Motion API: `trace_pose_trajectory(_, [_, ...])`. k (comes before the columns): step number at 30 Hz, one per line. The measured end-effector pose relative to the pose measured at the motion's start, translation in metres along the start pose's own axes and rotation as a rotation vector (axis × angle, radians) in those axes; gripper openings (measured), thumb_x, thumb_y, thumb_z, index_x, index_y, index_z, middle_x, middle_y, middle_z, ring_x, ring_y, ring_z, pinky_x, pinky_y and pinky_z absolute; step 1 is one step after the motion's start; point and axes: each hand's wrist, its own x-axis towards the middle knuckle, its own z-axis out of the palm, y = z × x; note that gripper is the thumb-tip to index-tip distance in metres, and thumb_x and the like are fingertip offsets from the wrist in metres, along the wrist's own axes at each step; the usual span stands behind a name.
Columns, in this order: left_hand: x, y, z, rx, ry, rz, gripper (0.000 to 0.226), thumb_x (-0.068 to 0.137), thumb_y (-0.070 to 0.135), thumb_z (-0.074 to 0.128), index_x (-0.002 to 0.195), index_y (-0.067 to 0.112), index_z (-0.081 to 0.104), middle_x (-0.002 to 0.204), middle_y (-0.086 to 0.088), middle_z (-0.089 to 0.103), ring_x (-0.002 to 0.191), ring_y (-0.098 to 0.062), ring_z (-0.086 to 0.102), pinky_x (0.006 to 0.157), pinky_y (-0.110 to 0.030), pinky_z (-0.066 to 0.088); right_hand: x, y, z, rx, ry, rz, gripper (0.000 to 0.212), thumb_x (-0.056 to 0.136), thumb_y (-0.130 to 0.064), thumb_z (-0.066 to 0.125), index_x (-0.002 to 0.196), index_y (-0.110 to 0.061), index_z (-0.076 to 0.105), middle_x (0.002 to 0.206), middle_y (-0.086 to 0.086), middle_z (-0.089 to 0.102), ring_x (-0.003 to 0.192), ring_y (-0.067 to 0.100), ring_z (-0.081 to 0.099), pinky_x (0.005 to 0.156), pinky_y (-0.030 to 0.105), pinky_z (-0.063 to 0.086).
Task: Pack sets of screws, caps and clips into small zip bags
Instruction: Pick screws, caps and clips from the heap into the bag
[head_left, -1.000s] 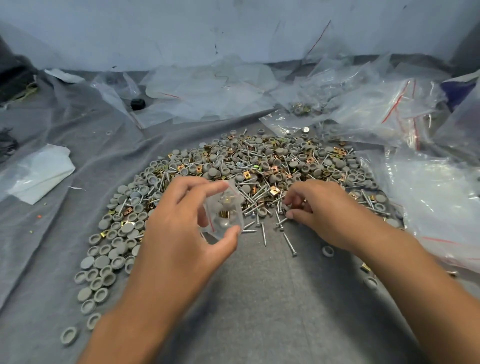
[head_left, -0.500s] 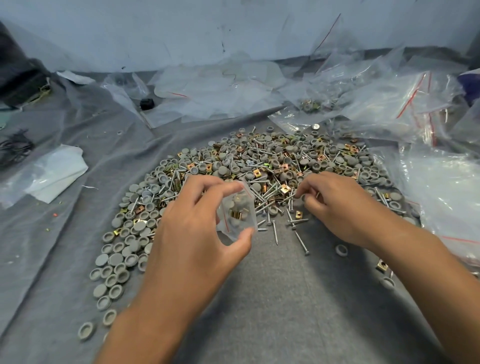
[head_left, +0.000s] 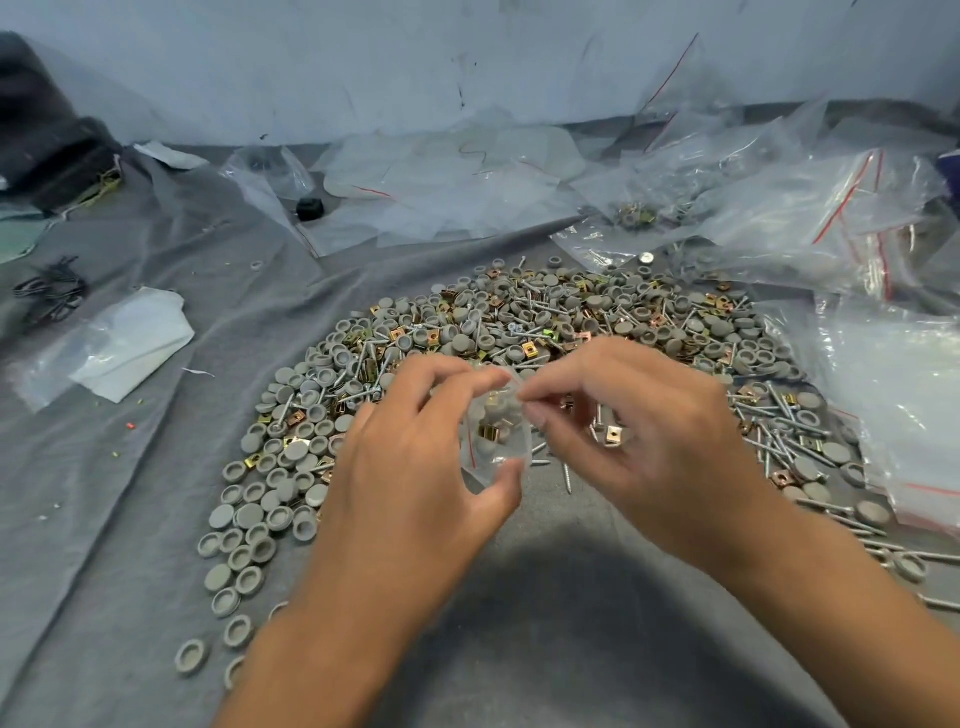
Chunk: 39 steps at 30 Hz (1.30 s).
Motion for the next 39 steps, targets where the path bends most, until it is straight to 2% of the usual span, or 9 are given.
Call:
trace_pose_trajectory(4, [0.002,0.001,0.005,0.045,-0.05,-0.005,0.052,0.076,0.034,0.068,0.127,0.027,0.065,0.117,0.012,0.055,0.092,-0.007,0.055,0.085,-0.042,0.053,-0.009,-0.017,0.014,-0.259,-0.26,0.059,0.016,0.097,-0.02,0.062,0.112,-0.02,0.067,0.11,-0.008,0.066,0.079,0.015,0.068,0.059,0.034,0.055])
trace_pose_trajectory(7, [0.001,0.006,0.014,0.136,-0.164,0.0,0.054,0.072,0.019,0.078,0.125,0.027,0.067,0.116,0.01,0.06,0.105,-0.015,0.06,0.095,-0.036,0.047,-0.022,-0.017,0.032,-0.41,-0.587,0.252,0.056,0.086,-0.013,0.065,0.135,-0.024,0.04,0.13,-0.008,0.047,0.095,0.027,0.067,0.061,0.035,0.041])
trace_pose_trajectory(9, [0.0,0.009,0.019,0.164,-0.209,0.018,0.056,0.072,0.015,0.077,0.126,0.026,0.066,0.119,0.01,0.06,0.106,-0.017,0.059,0.095,-0.034,0.045,-0.02,-0.01,0.036,-0.408,-0.69,0.276,0.061,0.085,-0.009,0.062,0.14,-0.022,0.036,0.133,-0.003,0.045,0.099,0.03,0.065,0.064,0.036,0.037])
trace_pose_trajectory(16, [-0.003,0.009,0.015,0.064,-0.161,-0.054,0.059,0.081,0.02,0.066,0.138,0.03,0.055,0.127,0.016,0.047,0.11,-0.011,0.055,0.097,-0.033,0.049,-0.005,0.0,0.04,-0.332,-0.665,0.148,0.042,0.092,-0.011,0.054,0.133,-0.02,0.051,0.133,-0.002,0.054,0.122,0.021,0.054,0.084,0.042,0.055])
trace_pose_trajectory(21, [-0.001,0.003,0.013,0.031,-0.144,-0.091,0.06,0.078,0.021,0.072,0.135,0.032,0.058,0.122,0.018,0.05,0.11,-0.008,0.056,0.097,-0.035,0.05,-0.006,-0.009,0.041,-0.321,-0.436,0.11,0.013,0.081,-0.01,0.067,0.092,-0.016,0.069,0.089,-0.002,0.068,0.078,0.025,0.068,0.047,0.037,0.049])
trace_pose_trajectory(26, [0.0,0.003,0.009,-0.015,-0.116,-0.108,0.05,0.083,0.034,0.068,0.132,0.03,0.06,0.118,0.02,0.052,0.103,-0.007,0.058,0.096,-0.037,0.05,-0.008,-0.008,0.035,-0.219,-0.25,0.126,0.008,0.088,-0.019,0.064,0.09,-0.025,0.069,0.086,-0.01,0.068,0.071,0.016,0.067,0.049,0.035,0.049])
trace_pose_trajectory(29, [0.0,0.005,0.009,0.013,-0.097,-0.109,0.052,0.089,0.04,0.058,0.14,0.034,0.054,0.115,0.024,0.046,0.092,0.0,0.053,0.09,-0.028,0.05,-0.009,0.019,0.011,-0.131,-0.077,0.335,0.005,0.091,-0.027,0.07,0.096,-0.028,0.072,0.09,-0.016,0.07,0.076,0.006,0.064,0.065,0.036,0.057])
trace_pose_trajectory(33, [-0.001,0.006,0.01,0.034,-0.107,-0.117,0.053,0.091,0.032,0.056,0.143,0.037,0.049,0.114,0.029,0.044,0.092,0.011,0.049,0.083,-0.01,0.039,-0.019,0.061,-0.019,-0.317,-0.399,0.716,0.012,0.089,-0.042,0.072,0.099,-0.037,0.067,0.093,-0.019,0.068,0.08,0.003,0.062,0.073,0.034,0.056])
trace_pose_trajectory(39, [-0.001,0.004,0.014,0.036,-0.125,-0.128,0.054,0.09,0.034,0.056,0.143,0.039,0.048,0.112,0.031,0.043,0.093,0.012,0.048,0.081,-0.007,0.037,-0.016,0.062,-0.014,-0.31,-0.607,0.723,0.011,0.09,-0.043,0.072,0.096,-0.041,0.064,0.078,-0.021,0.065,0.073,-0.004,0.058,0.066,0.028,0.053])
